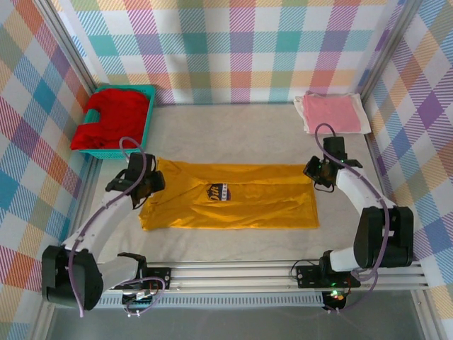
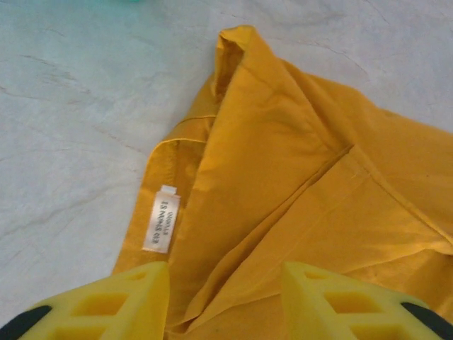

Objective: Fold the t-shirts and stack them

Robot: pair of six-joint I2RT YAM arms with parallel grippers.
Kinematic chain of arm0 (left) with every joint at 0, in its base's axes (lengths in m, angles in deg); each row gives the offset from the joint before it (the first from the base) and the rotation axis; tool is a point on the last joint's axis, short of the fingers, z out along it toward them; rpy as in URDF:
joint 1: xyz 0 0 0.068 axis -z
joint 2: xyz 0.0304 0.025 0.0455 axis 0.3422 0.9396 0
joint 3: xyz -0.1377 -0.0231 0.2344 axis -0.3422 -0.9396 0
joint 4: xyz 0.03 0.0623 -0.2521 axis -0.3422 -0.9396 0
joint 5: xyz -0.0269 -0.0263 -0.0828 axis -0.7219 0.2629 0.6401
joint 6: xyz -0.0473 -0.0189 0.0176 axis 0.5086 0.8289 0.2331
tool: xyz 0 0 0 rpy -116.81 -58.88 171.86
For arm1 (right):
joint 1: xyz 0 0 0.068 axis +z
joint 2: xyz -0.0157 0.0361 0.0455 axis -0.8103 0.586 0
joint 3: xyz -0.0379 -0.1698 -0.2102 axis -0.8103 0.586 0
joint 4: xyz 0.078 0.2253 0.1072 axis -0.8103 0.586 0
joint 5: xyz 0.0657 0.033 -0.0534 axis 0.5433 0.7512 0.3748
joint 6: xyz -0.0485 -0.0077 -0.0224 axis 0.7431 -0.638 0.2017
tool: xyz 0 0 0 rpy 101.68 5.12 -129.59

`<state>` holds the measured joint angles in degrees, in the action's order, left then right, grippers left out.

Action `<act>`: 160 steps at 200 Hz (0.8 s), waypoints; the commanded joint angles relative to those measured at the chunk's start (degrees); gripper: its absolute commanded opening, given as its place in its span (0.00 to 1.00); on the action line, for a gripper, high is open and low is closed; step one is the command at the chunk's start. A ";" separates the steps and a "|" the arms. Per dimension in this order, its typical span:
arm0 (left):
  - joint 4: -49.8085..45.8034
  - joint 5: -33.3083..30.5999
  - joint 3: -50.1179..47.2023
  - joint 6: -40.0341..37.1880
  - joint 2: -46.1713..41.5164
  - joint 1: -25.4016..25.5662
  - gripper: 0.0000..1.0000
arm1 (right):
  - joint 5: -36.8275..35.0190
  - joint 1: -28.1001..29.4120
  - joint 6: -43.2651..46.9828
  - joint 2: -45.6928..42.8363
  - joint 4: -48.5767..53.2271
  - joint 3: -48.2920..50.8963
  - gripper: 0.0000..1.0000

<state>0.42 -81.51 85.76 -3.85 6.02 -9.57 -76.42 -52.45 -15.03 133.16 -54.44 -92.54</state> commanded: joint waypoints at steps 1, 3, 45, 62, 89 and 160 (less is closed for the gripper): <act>-0.02 1.72 7.17 -2.72 8.82 0.36 0.47 | 1.06 1.44 1.46 0.10 0.48 -2.20 0.28; -0.17 1.64 7.87 -2.83 9.89 0.31 0.47 | 0.87 1.61 1.56 0.17 0.66 -2.35 0.29; -0.49 2.13 17.45 -3.97 23.81 -0.55 0.56 | 1.36 2.03 1.54 -1.51 0.04 -1.10 0.38; -1.30 3.28 20.89 -4.74 28.59 -0.57 0.56 | 0.96 2.04 1.71 -2.68 -0.40 -0.25 0.40; -1.76 6.23 23.37 -4.40 33.65 0.19 0.56 | 0.35 2.10 2.14 -3.22 0.02 -0.42 0.41; 1.51 6.38 20.12 -1.86 37.03 2.94 0.50 | 1.62 2.04 1.63 -1.62 -1.25 -0.46 0.42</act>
<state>1.16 -75.76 106.50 -6.60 41.41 -7.61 -75.83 -50.51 -13.76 130.93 -54.63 -93.37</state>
